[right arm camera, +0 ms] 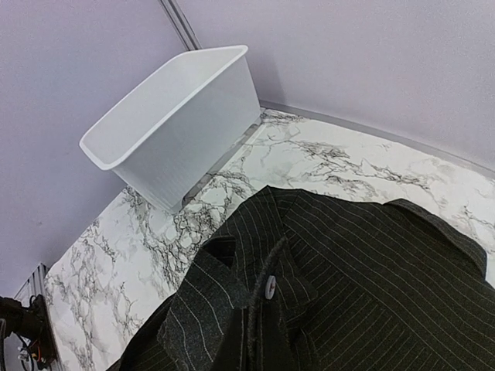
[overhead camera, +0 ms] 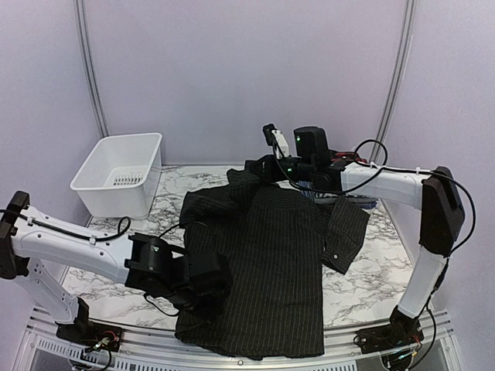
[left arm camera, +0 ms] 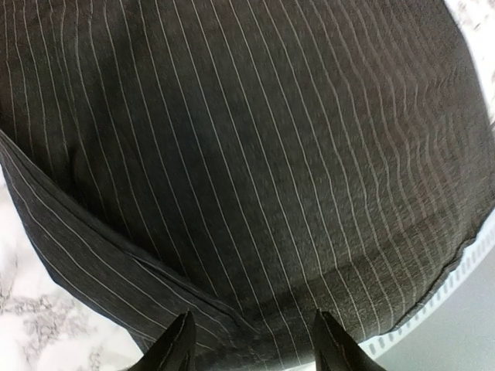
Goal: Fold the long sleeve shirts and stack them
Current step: Pick up the shirt from the center of the board.
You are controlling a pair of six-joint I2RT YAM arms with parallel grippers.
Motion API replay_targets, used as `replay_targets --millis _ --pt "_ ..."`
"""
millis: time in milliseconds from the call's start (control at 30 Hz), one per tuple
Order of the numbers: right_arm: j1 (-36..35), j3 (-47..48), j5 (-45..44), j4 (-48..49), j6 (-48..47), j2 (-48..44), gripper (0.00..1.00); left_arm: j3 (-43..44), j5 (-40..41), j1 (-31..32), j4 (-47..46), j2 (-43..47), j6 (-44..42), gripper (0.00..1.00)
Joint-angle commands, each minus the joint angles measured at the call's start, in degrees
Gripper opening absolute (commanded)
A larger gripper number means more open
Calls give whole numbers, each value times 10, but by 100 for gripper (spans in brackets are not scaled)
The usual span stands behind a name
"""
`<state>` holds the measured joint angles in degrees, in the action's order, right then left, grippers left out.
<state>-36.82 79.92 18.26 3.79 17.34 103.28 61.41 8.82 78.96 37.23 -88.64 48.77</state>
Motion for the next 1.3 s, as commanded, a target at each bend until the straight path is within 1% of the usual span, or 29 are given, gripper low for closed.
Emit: replay_targets --millis 0,167,300,467,633,700,767,833,967,1067,1267 --pt "-4 17 -12 -4 -12 -5 0 47 67 48 86 -49 88 54" --pt "-7 9 -14 -2 -11 -13 0 81 94 82 125 -89 119 51" --pt "-10 -3 -20 7 -6 -22 0 100 104 96 142 -114 124 49" --pt "-13 -7 -24 11 -1 -24 0 111 122 101 170 -135 130 43" --pt "-16 -1 -28 11 -1 -20 0 106 140 102 186 -135 139 32" --pt "-16 3 -30 11 -1 -17 0 105 145 103 188 -134 141 23" --pt "-15 12 -31 11 -4 -13 0 104 151 103 191 -127 141 10" --pt "-16 30 -36 4 -15 -7 0 97 161 103 198 -109 147 0" --pt "-14 87 -53 -1 -61 13 0 64 179 103 213 -33 169 0" --pt "-12 145 -66 -4 -101 29 0 41 174 103 213 32 171 0" --pt "2 185 -93 62 -161 44 0 -6 146 99 233 152 179 0"
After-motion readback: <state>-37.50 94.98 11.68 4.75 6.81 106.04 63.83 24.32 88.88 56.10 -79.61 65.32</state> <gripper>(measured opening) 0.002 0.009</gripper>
